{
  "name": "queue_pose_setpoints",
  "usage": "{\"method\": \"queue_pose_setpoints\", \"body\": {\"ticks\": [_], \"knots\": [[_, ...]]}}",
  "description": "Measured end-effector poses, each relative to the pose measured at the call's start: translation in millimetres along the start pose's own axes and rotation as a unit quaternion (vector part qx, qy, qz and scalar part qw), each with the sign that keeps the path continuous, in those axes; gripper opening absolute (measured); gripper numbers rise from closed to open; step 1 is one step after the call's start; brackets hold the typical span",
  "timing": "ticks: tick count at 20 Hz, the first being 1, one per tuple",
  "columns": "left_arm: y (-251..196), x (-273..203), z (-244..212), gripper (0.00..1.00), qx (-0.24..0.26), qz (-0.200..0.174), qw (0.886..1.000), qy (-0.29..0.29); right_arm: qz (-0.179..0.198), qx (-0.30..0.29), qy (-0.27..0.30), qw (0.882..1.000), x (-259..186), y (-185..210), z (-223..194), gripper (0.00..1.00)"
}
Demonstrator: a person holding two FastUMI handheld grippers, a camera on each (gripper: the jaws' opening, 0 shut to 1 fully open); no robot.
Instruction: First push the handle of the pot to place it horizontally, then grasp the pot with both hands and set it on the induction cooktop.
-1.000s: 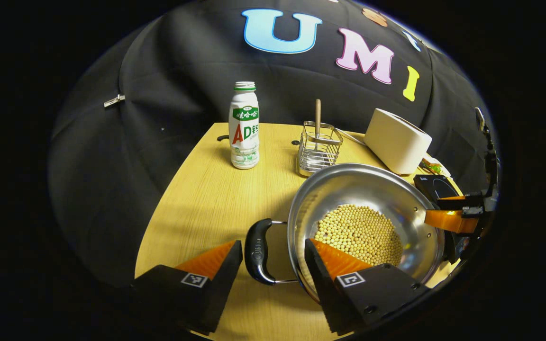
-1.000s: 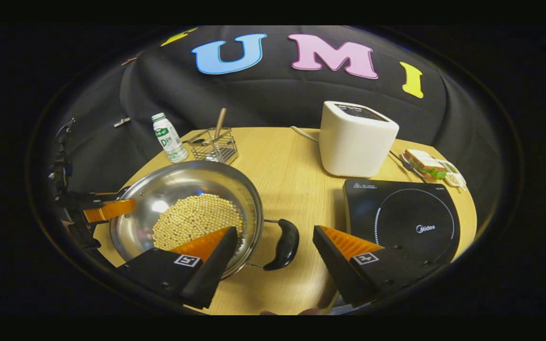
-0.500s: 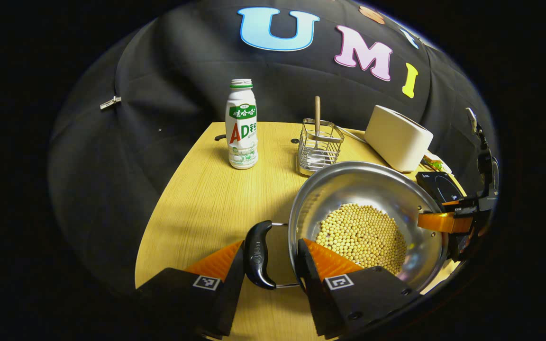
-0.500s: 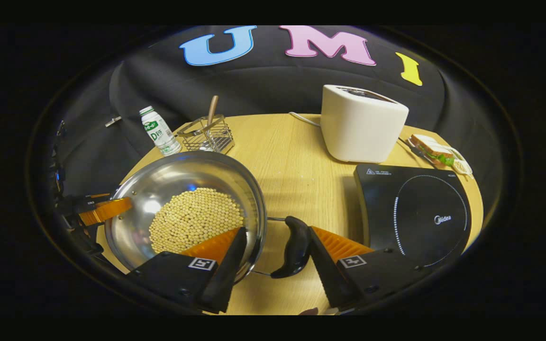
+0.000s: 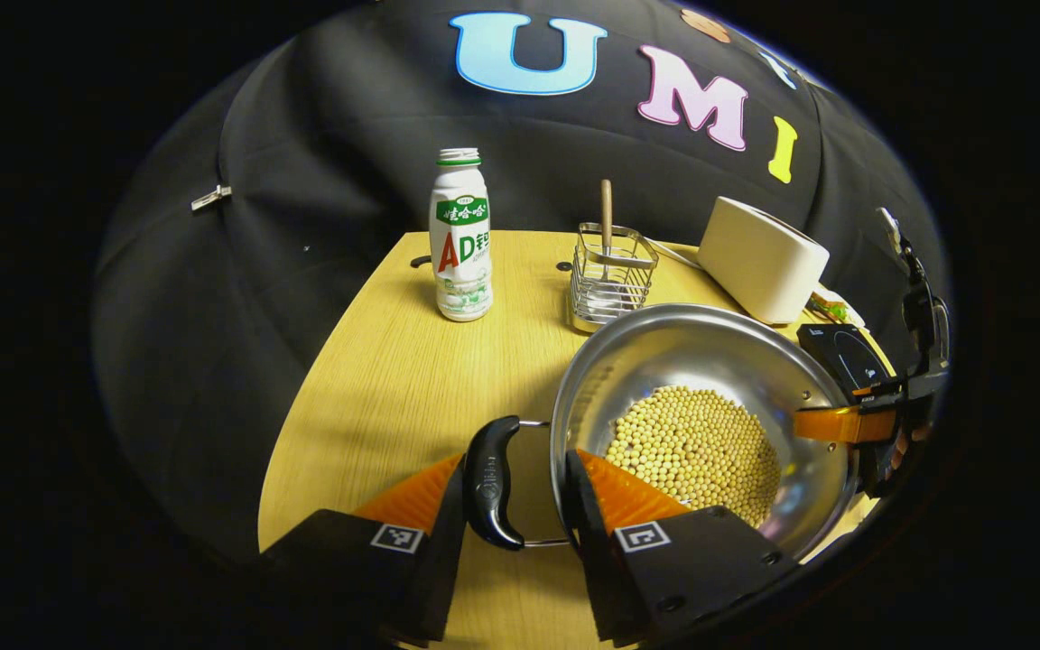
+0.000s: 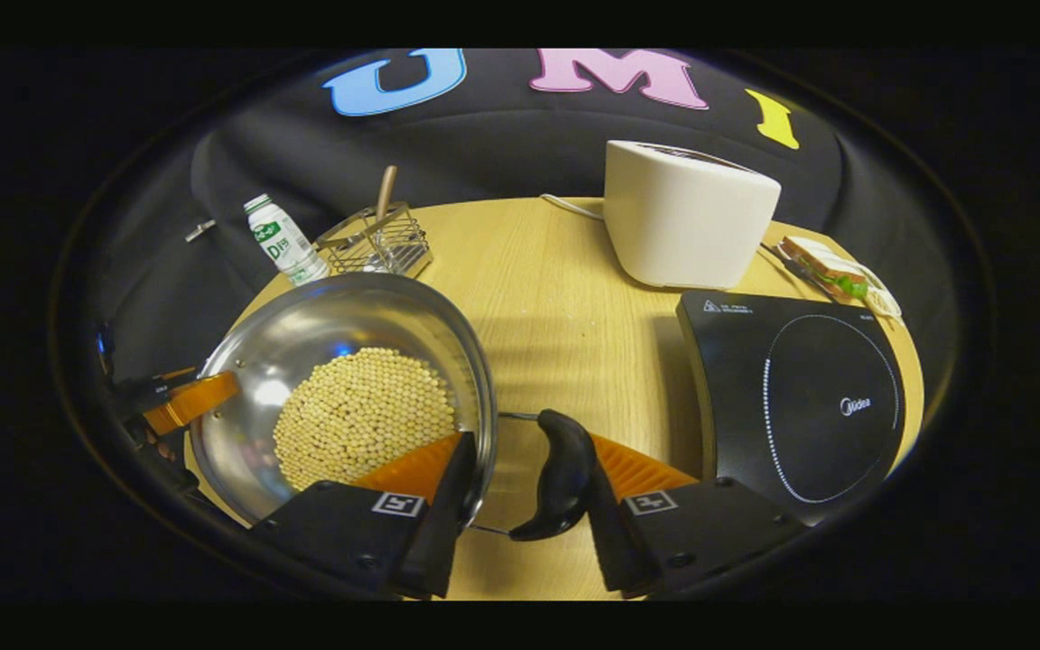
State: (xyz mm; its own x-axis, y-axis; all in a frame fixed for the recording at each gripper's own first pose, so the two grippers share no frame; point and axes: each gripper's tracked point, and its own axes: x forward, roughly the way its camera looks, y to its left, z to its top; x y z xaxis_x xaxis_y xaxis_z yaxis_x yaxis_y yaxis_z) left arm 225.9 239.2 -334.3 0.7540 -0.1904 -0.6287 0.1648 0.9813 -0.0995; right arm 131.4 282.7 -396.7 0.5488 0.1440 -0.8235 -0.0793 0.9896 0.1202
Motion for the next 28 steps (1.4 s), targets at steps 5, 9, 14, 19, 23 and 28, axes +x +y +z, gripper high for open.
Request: {"method": "queue_pose_setpoints", "body": {"ticks": [5,9,14,19,23,28], "knots": [[-3,-5,-3,0.58,0.003,0.013,1.000,0.005,-0.009,-0.004,-0.003,1.000,-7,-3,2,0.56],[-5,-14,0,0.56,0.001,0.018,1.000,0.000,-0.005,-0.014,-0.008,1.000,-15,-4,5,0.55],[-17,-40,16,0.56,0.006,0.027,1.000,-0.013,0.002,-0.017,-0.018,1.000,-39,-9,20,0.55],[-49,-64,31,0.55,0.006,0.026,1.000,-0.010,0.001,-0.014,-0.025,1.000,-73,-36,32,0.55],[-91,-76,43,0.56,0.012,0.017,1.000,-0.008,-0.007,-0.007,-0.029,1.000,-99,-74,38,0.55],[-157,-86,58,0.56,0.016,0.001,1.000,-0.014,-0.017,0.000,-0.037,0.999,-129,-136,45,0.55]]}}
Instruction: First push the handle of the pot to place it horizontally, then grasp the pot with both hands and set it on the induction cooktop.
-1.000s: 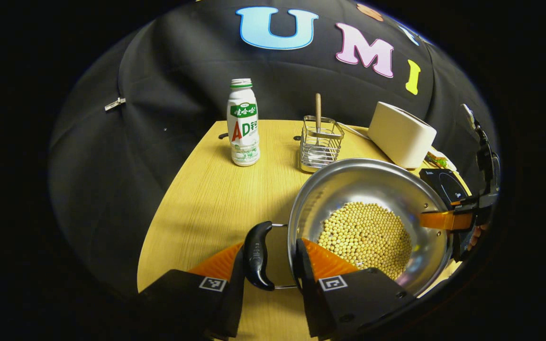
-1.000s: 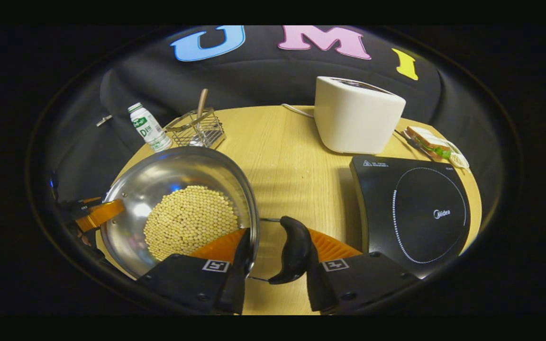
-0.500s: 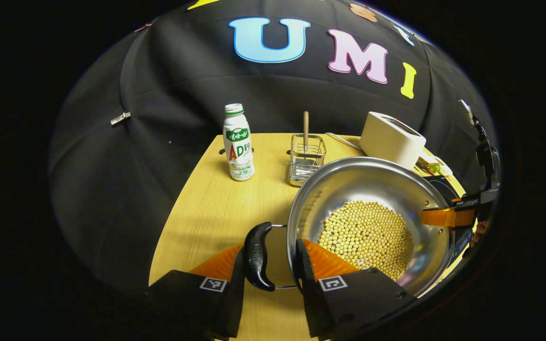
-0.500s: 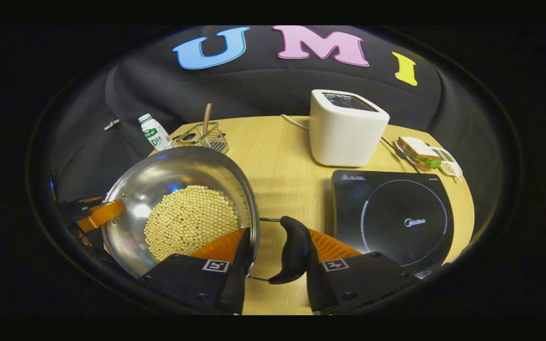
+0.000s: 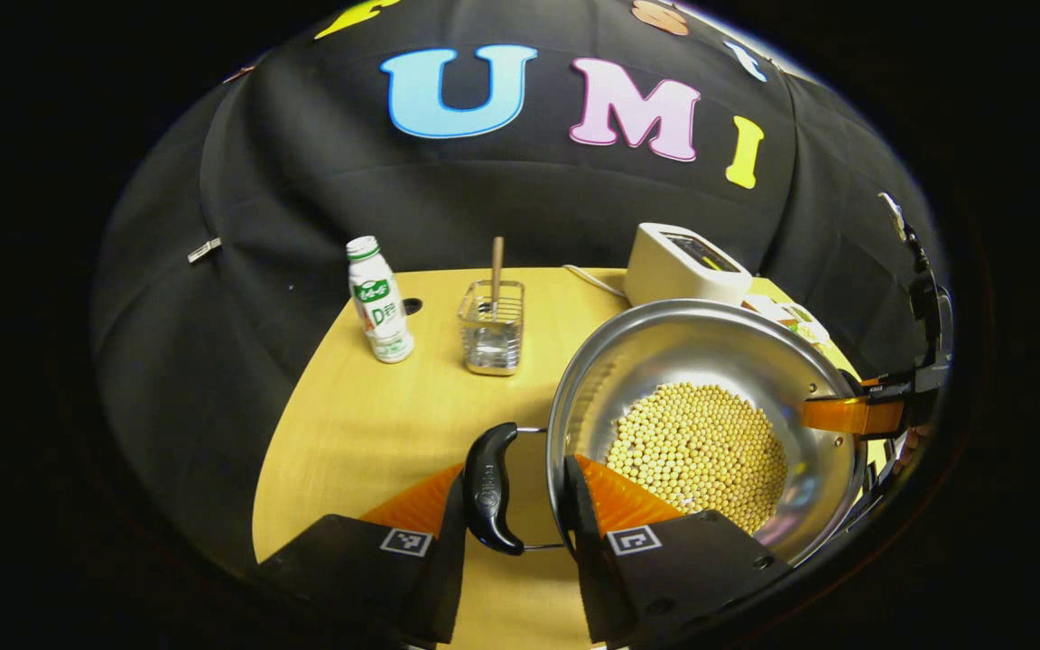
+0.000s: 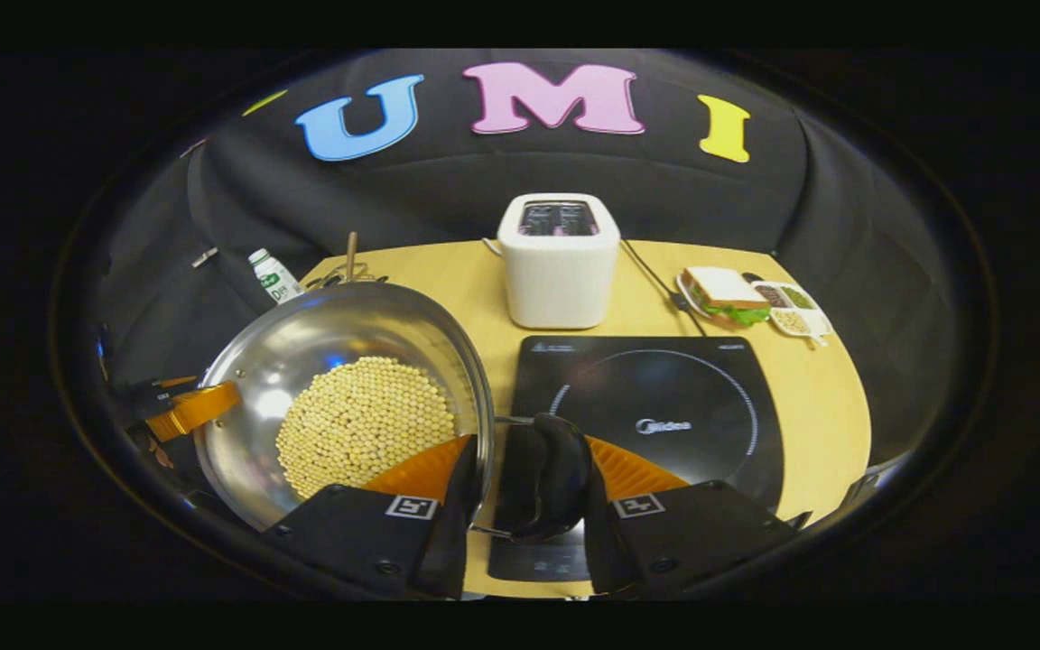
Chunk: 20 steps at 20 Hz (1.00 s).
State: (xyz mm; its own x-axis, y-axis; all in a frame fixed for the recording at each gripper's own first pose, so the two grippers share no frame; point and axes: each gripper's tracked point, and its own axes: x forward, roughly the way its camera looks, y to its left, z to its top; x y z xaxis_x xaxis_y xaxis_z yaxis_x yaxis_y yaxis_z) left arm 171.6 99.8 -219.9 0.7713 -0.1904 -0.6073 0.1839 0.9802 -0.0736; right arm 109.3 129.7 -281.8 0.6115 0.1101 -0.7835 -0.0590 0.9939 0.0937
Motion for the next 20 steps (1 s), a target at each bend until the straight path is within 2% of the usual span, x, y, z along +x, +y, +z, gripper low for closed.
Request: {"method": "queue_pose_setpoints", "body": {"ticks": [11,20], "knots": [[-137,21,14,0.55,0.024,-0.028,0.999,0.011,-0.020,0.028,0.008,0.999,-18,-138,-1,0.55],[-204,56,17,0.55,0.024,-0.034,0.999,0.023,-0.025,0.036,0.016,0.999,1,-210,2,0.55]]}}
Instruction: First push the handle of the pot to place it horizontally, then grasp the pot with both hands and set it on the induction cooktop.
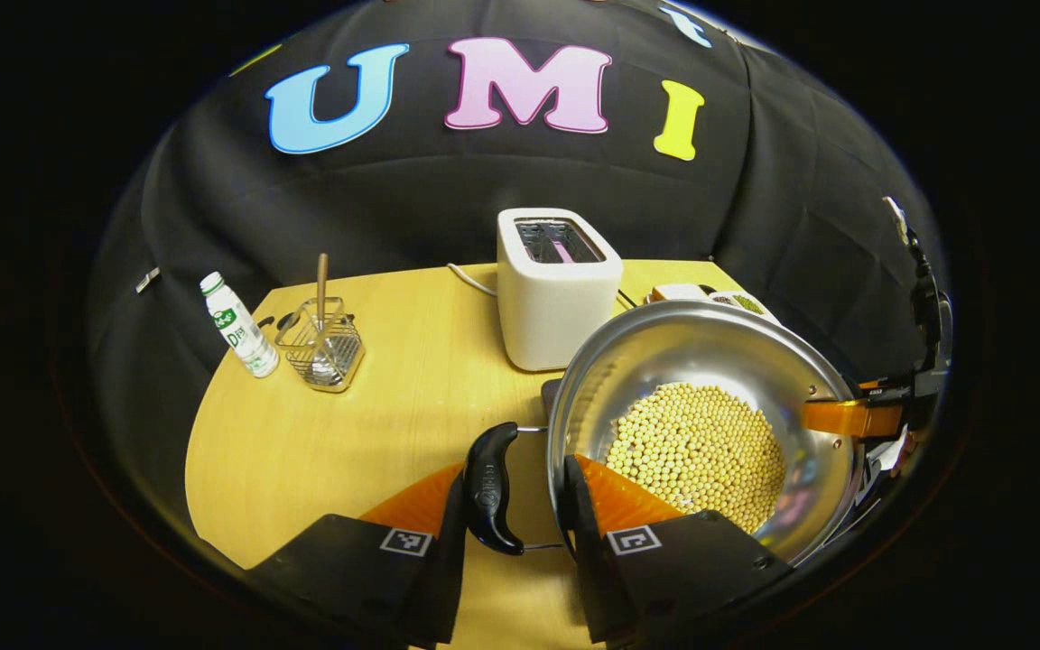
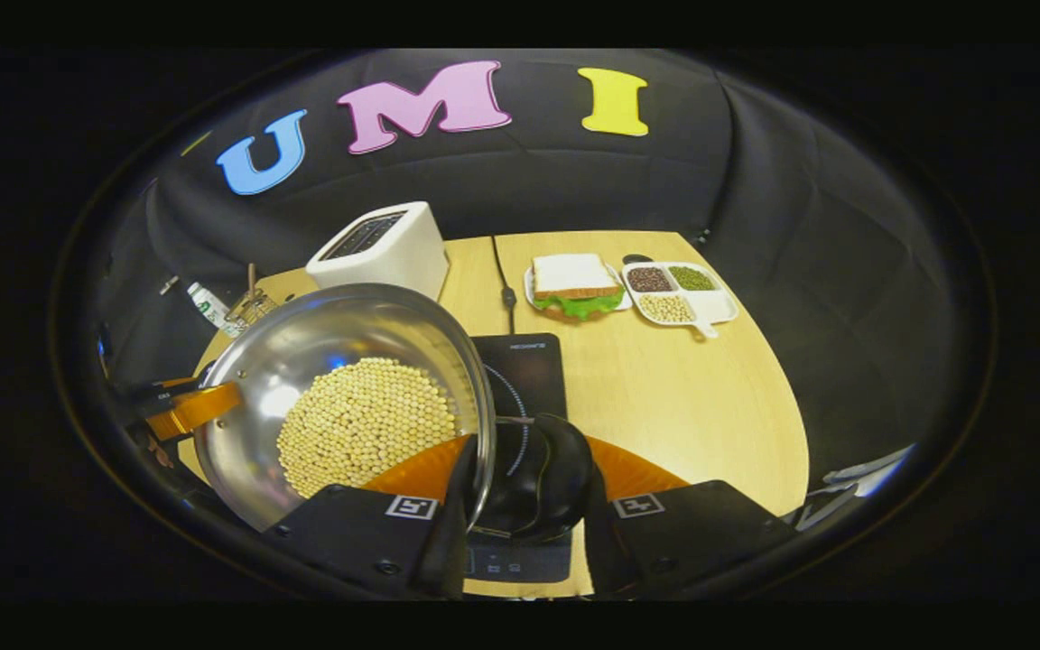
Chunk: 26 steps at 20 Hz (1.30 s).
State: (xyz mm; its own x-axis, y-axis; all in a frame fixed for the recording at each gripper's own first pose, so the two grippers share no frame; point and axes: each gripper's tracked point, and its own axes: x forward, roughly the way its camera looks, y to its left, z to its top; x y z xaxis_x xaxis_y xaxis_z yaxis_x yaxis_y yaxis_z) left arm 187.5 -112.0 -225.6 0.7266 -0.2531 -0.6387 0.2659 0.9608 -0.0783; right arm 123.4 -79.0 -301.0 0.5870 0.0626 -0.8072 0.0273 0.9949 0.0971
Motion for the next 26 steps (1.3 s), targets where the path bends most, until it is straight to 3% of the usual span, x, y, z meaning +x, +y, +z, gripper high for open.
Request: {"method": "queue_pose_setpoints", "body": {"ticks": [7,26], "knots": [[-21,29,-2,0.55,-0.001,0.002,1.000,0.010,0.002,0.006,0.008,1.000,27,-26,-3,0.55],[-15,42,-11,0.56,-0.021,0.011,1.000,0.009,0.012,0.014,0.013,1.000,49,-25,-4,0.55]]}}
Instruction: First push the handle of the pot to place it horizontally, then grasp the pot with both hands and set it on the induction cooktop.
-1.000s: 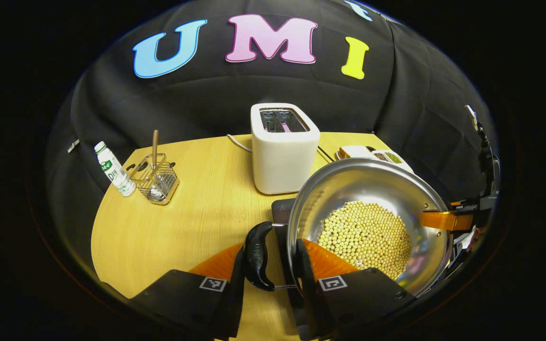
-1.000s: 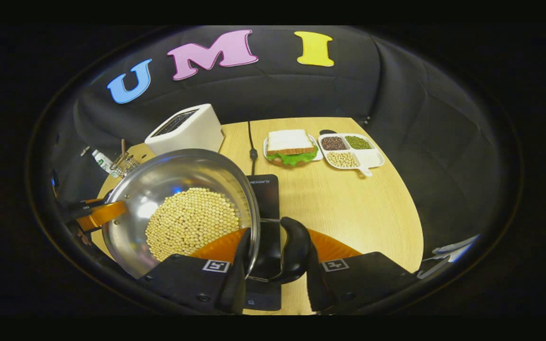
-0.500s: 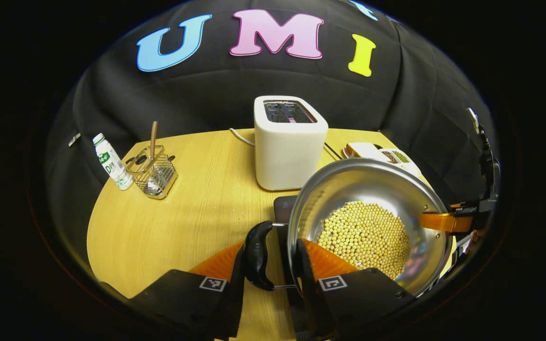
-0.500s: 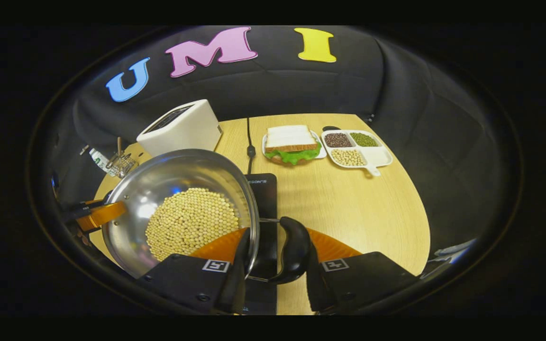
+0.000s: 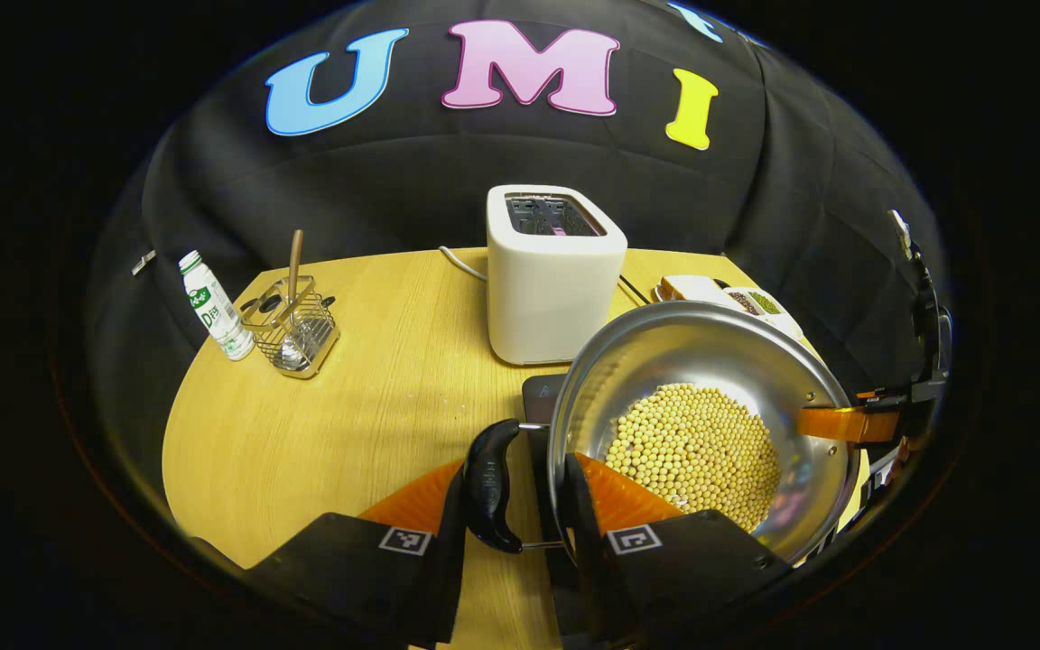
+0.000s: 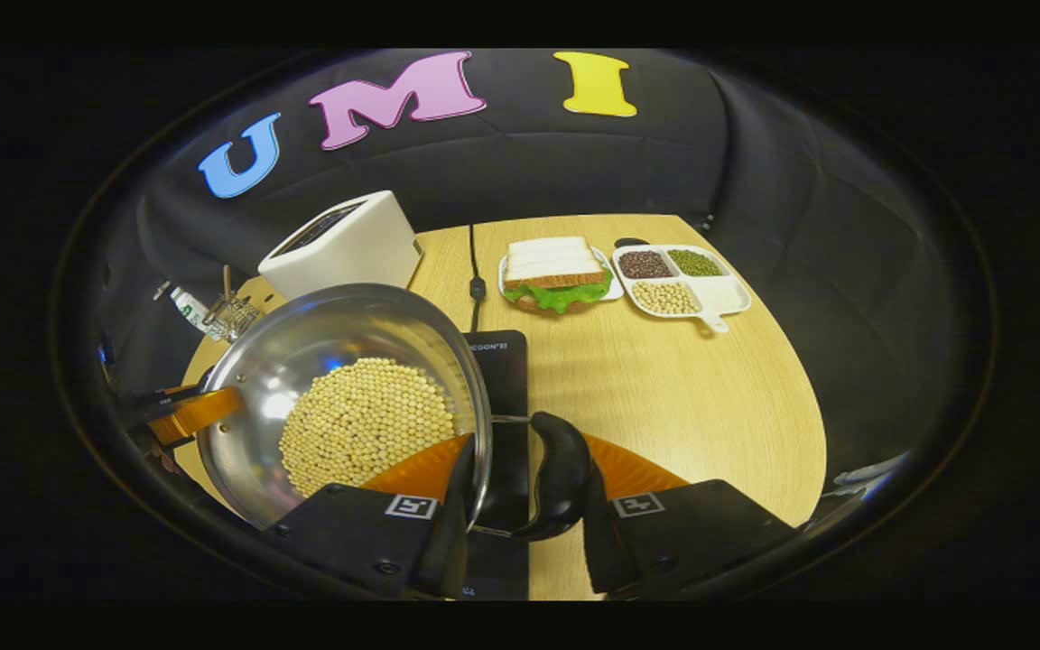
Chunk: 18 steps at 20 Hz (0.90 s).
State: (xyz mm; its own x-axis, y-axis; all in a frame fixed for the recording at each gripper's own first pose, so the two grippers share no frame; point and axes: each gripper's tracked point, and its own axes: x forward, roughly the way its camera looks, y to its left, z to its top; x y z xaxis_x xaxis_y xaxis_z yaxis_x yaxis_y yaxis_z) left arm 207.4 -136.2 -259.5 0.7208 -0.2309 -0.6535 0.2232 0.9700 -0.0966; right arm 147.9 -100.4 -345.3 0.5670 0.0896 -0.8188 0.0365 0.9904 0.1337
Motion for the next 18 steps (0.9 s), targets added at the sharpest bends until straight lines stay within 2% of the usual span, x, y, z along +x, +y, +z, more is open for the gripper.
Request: {"method": "queue_pose_setpoints", "body": {"ticks": [5,11,13,15,17,18], "knots": [[0,-1,-1,0.58,-0.003,0.001,1.000,0.002,-0.002,0.011,0.001,1.000,-1,0,0,0.55],[0,0,-4,0.61,-0.006,0.002,1.000,0.005,-0.012,0.009,-0.002,1.000,-2,-3,-1,0.61],[0,0,-6,0.63,-0.002,0.006,1.000,0.008,-0.022,-0.006,-0.019,1.000,-5,-4,4,0.64],[1,-1,-5,0.68,0.007,0.013,1.000,0.007,-0.013,-0.017,-0.032,0.999,-8,2,8,1.00],[-3,-5,-4,0.99,0.006,0.013,1.000,0.000,-0.011,-0.011,-0.029,0.999,-10,3,7,0.99],[-1,-8,-4,0.96,0.004,0.016,1.000,-0.002,-0.016,-0.008,-0.031,0.999,-13,0,8,0.99]]}}
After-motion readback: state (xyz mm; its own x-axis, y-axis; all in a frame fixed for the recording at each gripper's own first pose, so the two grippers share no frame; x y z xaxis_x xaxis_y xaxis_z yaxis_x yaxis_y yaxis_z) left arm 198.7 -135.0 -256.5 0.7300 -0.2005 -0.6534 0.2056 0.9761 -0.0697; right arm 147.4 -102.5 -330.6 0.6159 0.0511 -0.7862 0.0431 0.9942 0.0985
